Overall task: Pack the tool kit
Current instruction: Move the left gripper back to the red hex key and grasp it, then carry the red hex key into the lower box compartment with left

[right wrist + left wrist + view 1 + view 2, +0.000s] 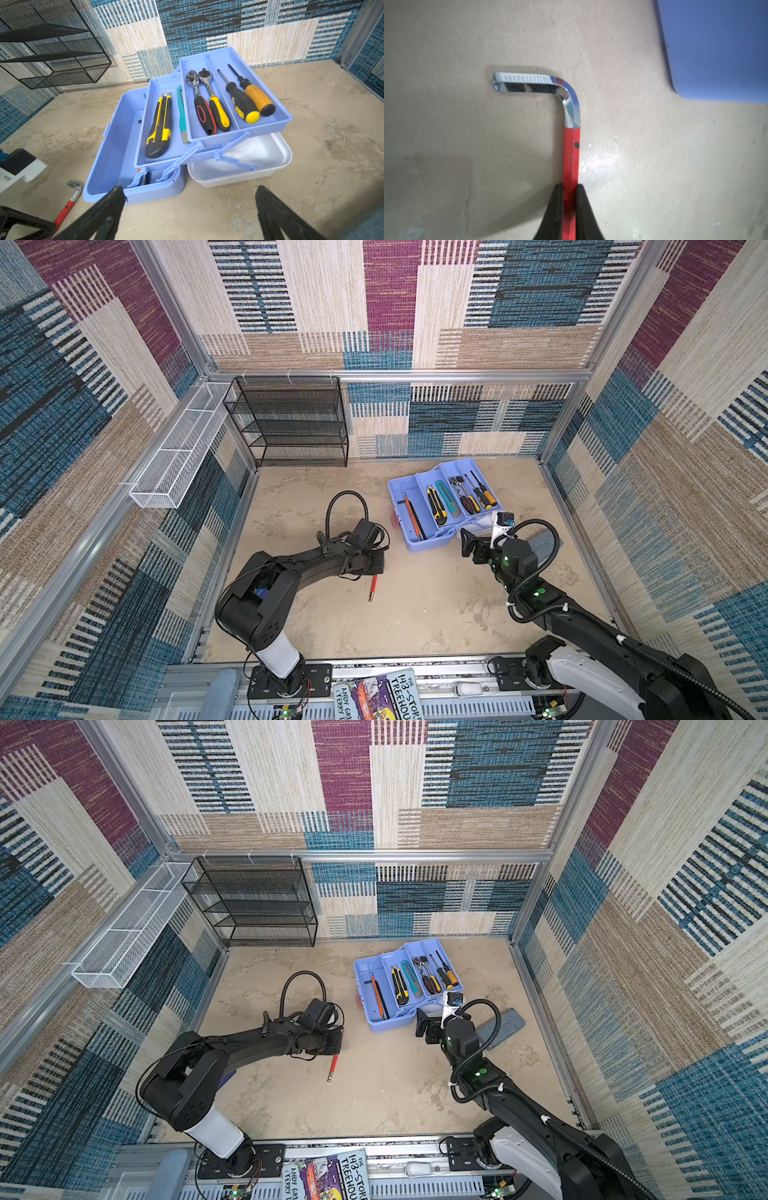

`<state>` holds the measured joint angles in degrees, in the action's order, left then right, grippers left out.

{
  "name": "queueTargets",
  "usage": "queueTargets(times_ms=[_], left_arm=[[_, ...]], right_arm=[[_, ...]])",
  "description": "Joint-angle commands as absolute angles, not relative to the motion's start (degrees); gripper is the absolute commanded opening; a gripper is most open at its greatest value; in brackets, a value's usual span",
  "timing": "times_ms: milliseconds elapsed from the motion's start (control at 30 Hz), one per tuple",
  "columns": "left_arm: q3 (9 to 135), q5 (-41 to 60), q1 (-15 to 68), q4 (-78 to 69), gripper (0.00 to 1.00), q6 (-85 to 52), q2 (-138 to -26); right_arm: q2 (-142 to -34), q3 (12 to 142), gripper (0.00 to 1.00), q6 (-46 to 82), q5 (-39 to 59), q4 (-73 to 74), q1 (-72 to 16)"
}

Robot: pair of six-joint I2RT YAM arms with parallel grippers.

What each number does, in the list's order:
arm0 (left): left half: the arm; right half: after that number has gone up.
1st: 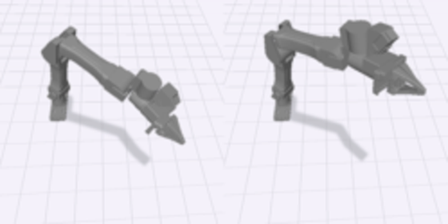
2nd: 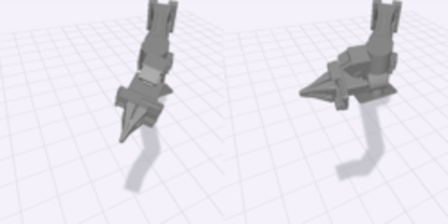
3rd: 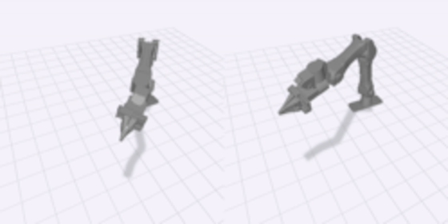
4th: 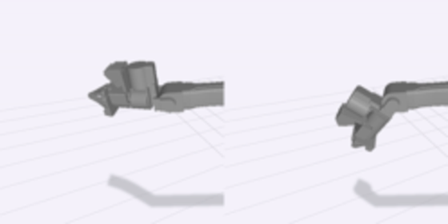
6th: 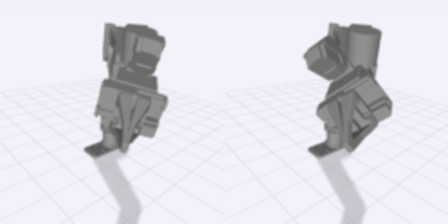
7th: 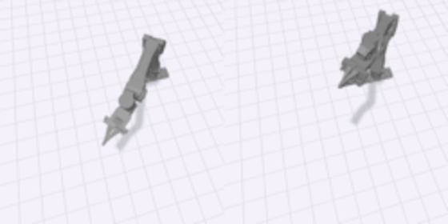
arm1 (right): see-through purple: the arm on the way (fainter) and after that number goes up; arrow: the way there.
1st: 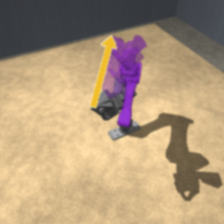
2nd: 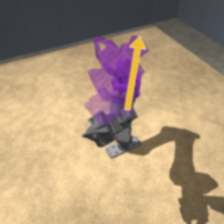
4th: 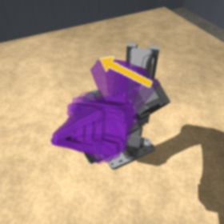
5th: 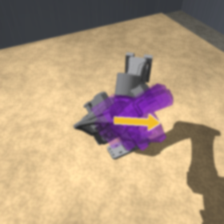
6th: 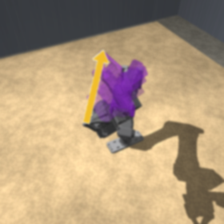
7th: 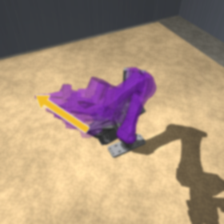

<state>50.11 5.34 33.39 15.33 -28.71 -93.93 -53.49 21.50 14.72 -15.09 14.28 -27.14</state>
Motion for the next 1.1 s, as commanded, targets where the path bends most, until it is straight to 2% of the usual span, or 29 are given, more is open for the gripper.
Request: queueTargets(times_ms=[0,233,567,867,1067], left_arm=[[49.34,7.19,33.22,16.29,0.00,-30.73,-91.58],[48.34,6.59,33.22,12.95,0.00,-32.73,-86.60],[53.93,5.18,33.22,8.46,0.00,-34.11,-85.26],[69.51,6.24,33.31,8.57,0.00,-33.20,-95.86],[75.81,7.26,33.04,3.10,0.00,-38.86,-104.11]], right_arm=[[-53.77,22.23,1.00,14.50,-15.17,16.30,-27.18],[-53.75,23.08,1.00,12.77,-14.94,16.01,-26.53],[-53.22,23.84,1.00,12.66,-10.98,15.78,-23.30],[-53.99,25.02,1.00,12.92,-5.18,15.80,-17.24],[-54.14,24.52,1.00,14.24,-1.86,17.17,-14.29]])
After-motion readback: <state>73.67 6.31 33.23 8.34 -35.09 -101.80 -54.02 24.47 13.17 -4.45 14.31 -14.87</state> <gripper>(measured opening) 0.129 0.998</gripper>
